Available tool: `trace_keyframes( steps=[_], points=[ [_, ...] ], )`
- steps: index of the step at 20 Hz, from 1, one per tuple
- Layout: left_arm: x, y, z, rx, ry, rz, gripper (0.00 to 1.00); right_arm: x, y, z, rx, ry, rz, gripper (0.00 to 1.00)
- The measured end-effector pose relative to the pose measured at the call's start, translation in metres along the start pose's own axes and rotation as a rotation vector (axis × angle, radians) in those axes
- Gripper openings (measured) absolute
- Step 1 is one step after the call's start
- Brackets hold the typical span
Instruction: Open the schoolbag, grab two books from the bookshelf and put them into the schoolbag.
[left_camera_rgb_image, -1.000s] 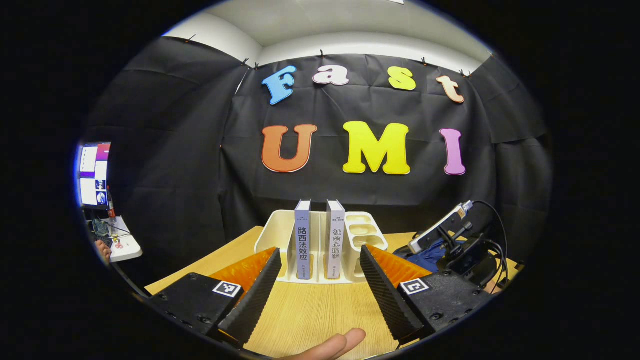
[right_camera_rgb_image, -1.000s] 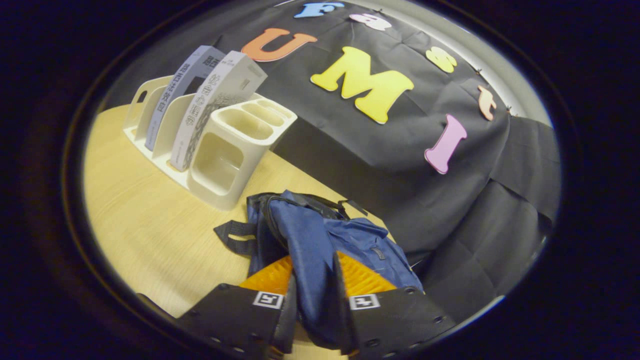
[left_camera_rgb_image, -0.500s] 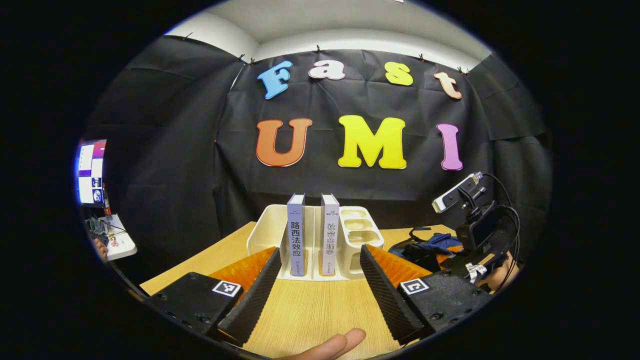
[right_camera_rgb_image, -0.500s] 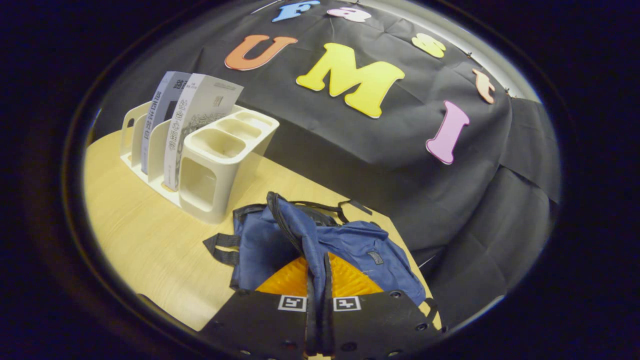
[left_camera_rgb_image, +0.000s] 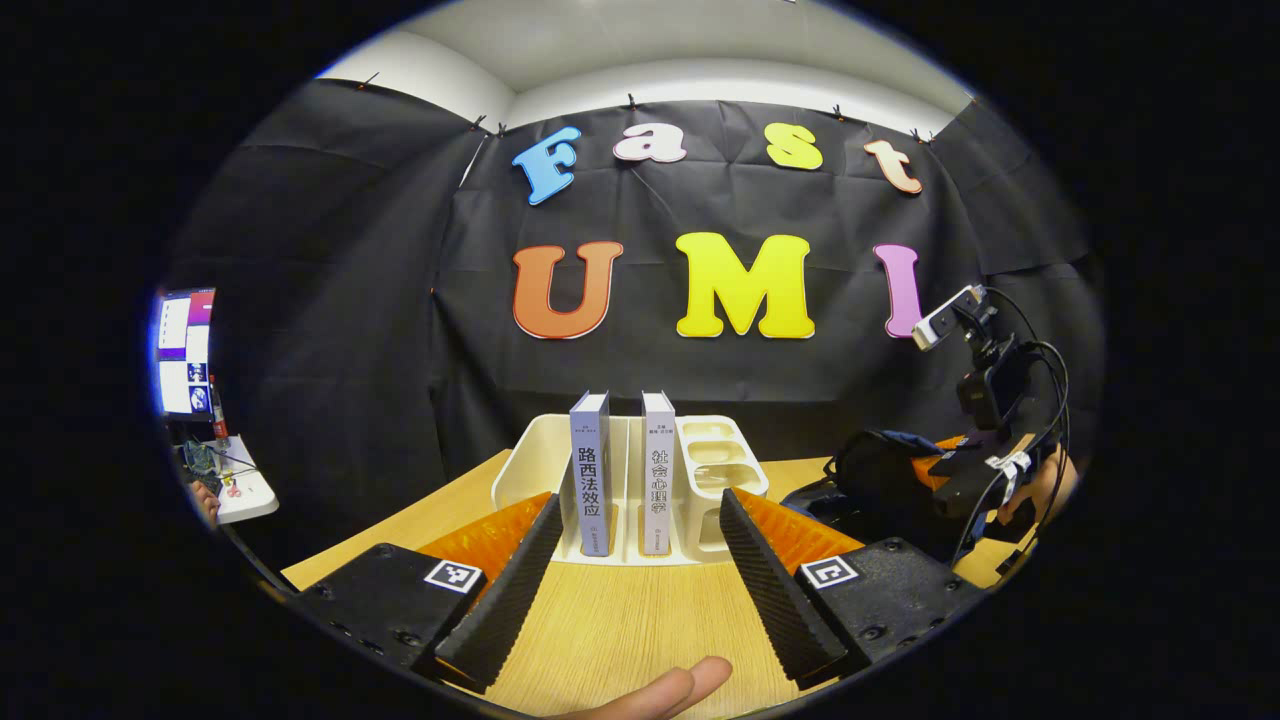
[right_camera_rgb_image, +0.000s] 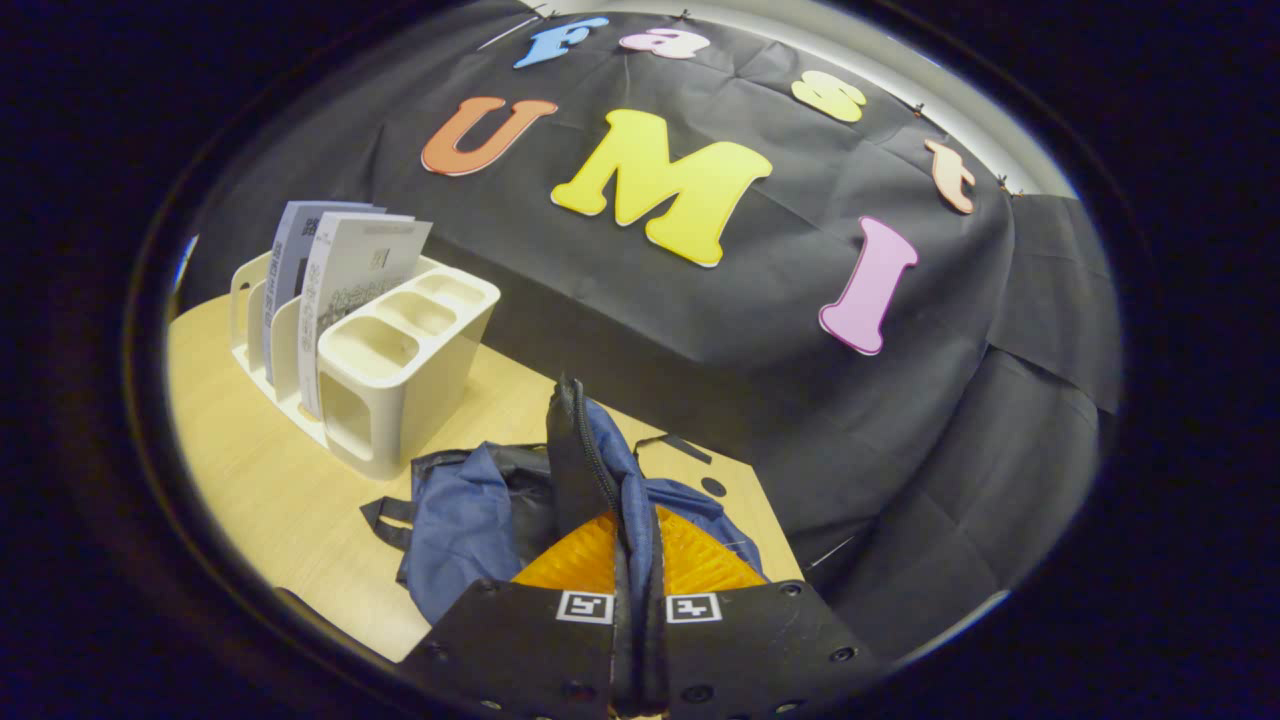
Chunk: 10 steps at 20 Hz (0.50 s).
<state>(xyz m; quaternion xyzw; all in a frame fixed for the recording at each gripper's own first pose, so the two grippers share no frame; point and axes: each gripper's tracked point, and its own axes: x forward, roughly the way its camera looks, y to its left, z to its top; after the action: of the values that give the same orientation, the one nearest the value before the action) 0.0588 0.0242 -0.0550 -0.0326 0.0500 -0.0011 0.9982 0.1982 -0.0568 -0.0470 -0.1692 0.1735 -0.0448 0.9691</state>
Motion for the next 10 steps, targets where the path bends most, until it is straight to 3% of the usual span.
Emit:
trace_keyframes(
  steps=[5, 10],
  points=[
    [0.022, -0.006, -0.017, 0.080, 0.028, 0.038, 1.00, 0.008, -0.039, 0.013, 0.063, -0.034, 0.013, 0.05],
    [0.043, -0.014, -0.026, 0.072, 0.084, 0.017, 1.00, 0.017, -0.073, 0.018, 0.066, -0.063, 0.015, 0.05]
  ],
)
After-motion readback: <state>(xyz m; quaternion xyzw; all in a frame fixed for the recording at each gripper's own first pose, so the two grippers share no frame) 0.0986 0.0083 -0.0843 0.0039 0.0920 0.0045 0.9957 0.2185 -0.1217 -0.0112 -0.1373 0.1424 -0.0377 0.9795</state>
